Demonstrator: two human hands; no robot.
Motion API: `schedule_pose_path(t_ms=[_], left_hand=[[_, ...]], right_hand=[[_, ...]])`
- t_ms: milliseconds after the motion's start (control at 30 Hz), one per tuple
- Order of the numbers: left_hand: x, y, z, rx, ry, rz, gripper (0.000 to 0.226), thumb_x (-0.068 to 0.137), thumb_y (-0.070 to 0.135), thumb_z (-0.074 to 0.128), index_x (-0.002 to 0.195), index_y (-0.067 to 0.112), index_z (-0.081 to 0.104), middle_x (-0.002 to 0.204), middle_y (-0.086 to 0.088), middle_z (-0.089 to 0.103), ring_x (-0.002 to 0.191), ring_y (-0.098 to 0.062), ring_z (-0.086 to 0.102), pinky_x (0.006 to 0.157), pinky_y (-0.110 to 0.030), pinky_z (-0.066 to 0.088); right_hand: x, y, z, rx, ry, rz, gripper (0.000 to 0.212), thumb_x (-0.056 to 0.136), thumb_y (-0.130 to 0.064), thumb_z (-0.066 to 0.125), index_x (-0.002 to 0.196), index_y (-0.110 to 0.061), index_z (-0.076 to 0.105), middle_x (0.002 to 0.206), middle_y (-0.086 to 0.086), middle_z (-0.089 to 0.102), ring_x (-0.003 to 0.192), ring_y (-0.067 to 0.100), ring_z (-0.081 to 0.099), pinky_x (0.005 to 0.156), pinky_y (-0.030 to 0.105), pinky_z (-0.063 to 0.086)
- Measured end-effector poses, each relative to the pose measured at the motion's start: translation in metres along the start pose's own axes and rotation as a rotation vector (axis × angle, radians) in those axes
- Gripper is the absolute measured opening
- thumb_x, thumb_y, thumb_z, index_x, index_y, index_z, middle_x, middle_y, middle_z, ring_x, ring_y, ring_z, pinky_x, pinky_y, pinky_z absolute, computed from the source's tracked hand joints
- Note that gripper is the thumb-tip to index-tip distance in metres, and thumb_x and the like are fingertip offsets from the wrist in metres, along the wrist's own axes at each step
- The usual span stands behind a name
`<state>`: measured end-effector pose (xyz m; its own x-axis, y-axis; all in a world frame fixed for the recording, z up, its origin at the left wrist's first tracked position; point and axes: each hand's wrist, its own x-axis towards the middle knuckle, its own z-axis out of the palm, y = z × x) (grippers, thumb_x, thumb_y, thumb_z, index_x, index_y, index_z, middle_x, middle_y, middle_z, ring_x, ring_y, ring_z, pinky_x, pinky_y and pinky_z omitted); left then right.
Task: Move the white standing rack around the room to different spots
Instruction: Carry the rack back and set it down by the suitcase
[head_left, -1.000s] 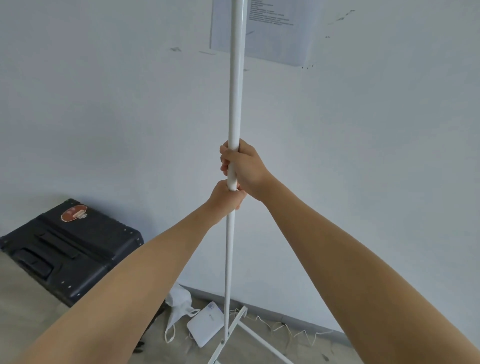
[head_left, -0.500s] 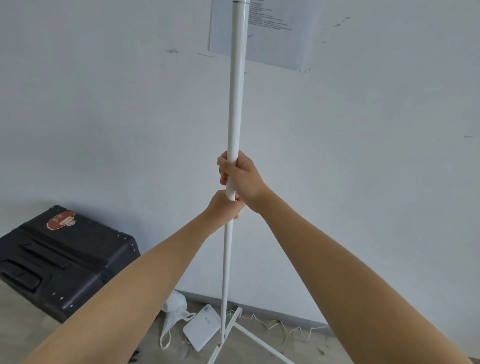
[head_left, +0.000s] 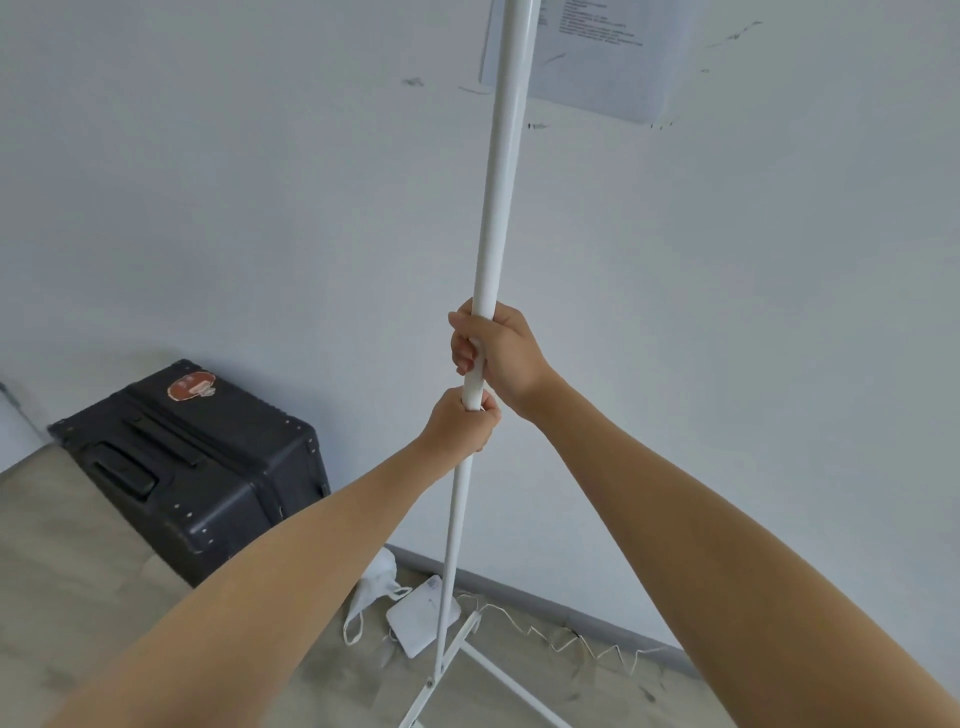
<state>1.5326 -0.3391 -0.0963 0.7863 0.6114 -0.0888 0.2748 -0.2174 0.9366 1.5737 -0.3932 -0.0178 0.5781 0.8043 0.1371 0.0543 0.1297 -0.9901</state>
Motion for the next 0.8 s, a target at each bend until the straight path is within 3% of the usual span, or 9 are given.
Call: schedule_pose_path(t_ms=[133, 300, 500, 800], left_hand=[[-0.003, 0.000, 0.003, 0.002, 0.052, 0.034, 0.030, 0.088, 0.010, 0.045, 0.059, 0.014, 0.037, 0.054, -0.004, 0.041, 0.050, -0.017, 0.039, 0.053, -0.024, 0.038], [0.009, 0.004, 0.016, 0.028, 0.021, 0.039, 0.036, 0.089, 0.015, 0.044, 0.055, 0.012, 0.035, 0.054, -0.004, 0.039, 0.052, -0.018, 0.039, 0.057, -0.029, 0.036], [0.035, 0.012, 0.023, 0.010, -0.013, 0.049, 0.034, 0.089, 0.013, 0.046, 0.056, 0.017, 0.038, 0.056, -0.001, 0.041, 0.054, -0.016, 0.042, 0.057, -0.026, 0.038], [0.043, 0.007, 0.009, 0.091, -0.077, 0.028, 0.024, 0.087, 0.011, 0.051, 0.065, 0.016, 0.044, 0.062, -0.001, 0.050, 0.057, -0.010, 0.051, 0.056, -0.018, 0.040]], right_hand=[[-0.003, -0.002, 0.000, -0.028, 0.048, -0.033, 0.032, 0.088, -0.003, 0.050, 0.059, -0.012, 0.039, 0.052, 0.004, 0.036, 0.048, 0.016, 0.037, 0.050, 0.025, 0.036], [0.001, -0.001, -0.015, -0.145, 0.103, -0.045, 0.030, 0.089, -0.006, 0.049, 0.062, -0.013, 0.040, 0.056, 0.004, 0.040, 0.052, 0.016, 0.040, 0.054, 0.023, 0.040], [0.016, 0.001, -0.031, -0.268, 0.124, -0.075, 0.023, 0.092, -0.004, 0.041, 0.071, -0.015, 0.038, 0.068, 0.001, 0.042, 0.061, 0.015, 0.046, 0.068, 0.025, 0.047], [0.023, 0.013, -0.028, -0.258, 0.079, -0.095, 0.016, 0.093, -0.007, 0.044, 0.079, -0.013, 0.043, 0.069, -0.001, 0.044, 0.063, 0.013, 0.049, 0.068, 0.020, 0.048]])
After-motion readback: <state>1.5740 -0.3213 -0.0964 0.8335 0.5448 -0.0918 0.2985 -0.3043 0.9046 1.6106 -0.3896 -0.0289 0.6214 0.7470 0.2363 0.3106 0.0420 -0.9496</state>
